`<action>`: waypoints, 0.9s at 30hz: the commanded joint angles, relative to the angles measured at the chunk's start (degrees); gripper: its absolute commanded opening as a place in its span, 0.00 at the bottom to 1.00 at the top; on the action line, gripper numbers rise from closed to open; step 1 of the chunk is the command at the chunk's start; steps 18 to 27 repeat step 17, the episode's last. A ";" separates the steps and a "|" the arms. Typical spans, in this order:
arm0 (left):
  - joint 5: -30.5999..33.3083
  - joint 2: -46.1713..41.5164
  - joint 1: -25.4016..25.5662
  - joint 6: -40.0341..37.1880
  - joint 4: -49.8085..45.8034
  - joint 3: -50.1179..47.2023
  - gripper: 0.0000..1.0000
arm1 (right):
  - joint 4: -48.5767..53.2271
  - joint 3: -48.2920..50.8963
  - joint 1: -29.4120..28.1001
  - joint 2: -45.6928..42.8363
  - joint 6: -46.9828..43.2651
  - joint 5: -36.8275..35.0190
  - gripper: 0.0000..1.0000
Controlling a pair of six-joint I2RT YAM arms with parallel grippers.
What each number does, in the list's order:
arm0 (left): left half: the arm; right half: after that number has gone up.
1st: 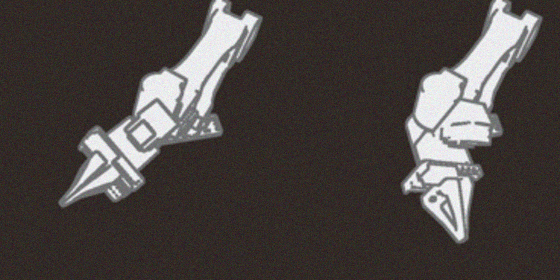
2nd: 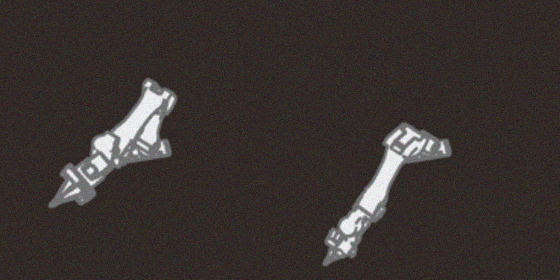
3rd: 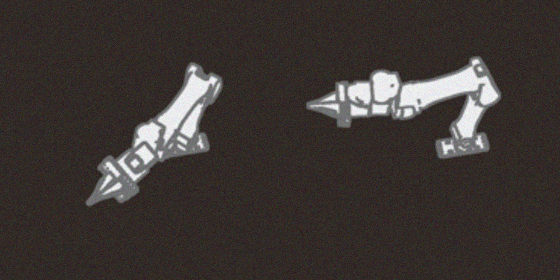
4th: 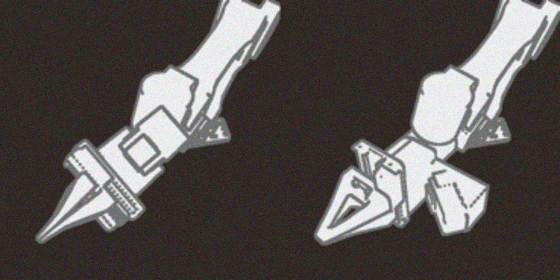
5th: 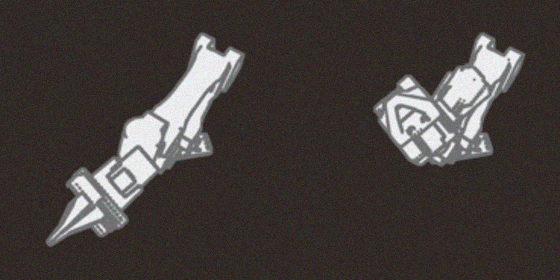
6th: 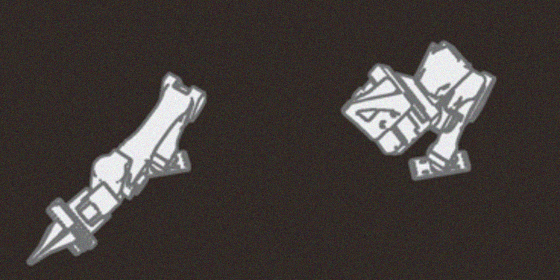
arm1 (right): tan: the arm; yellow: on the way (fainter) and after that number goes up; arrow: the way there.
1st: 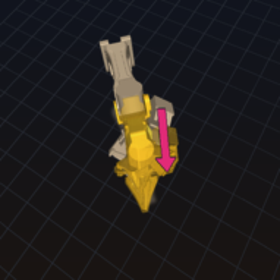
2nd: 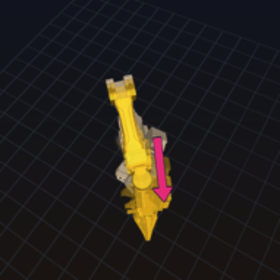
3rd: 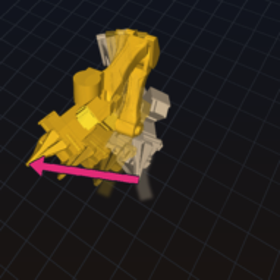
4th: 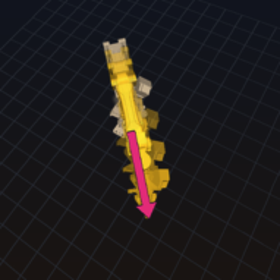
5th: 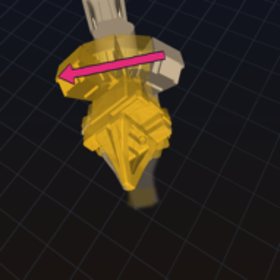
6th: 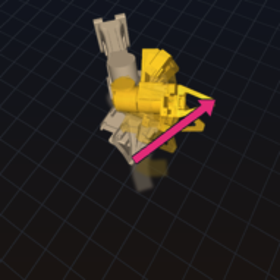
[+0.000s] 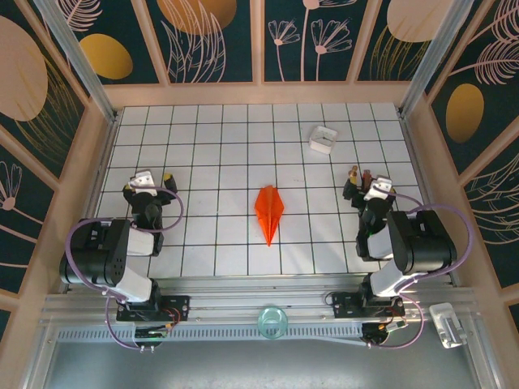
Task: Fold a paper plane with a square sheet of paper (pick it up from the middle)
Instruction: Reset both arms
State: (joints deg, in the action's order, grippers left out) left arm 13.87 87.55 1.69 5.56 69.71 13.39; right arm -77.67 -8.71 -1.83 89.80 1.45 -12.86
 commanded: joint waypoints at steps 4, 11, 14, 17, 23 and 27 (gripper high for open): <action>-2.17 -0.40 -0.49 -0.76 6.27 -1.30 0.99 | -1.53 -2.43 1.33 0.01 0.57 2.21 0.99; -2.34 -0.31 -0.46 -0.88 6.95 -1.58 0.99 | -1.42 -2.54 1.34 0.20 0.48 2.39 0.99; -2.69 -0.27 -0.44 -0.97 6.25 -1.19 0.99 | -1.31 -2.71 1.51 0.20 0.57 2.68 0.99; -2.96 -0.26 -0.46 -1.09 5.40 -0.74 0.99 | -1.49 -2.52 1.46 0.20 0.56 2.67 0.99; -2.96 -0.26 -0.46 -1.09 5.40 -0.74 0.99 | -1.49 -2.52 1.46 0.20 0.56 2.67 0.99; -2.96 -0.26 -0.46 -1.09 5.40 -0.74 0.99 | -1.49 -2.52 1.46 0.20 0.56 2.67 0.99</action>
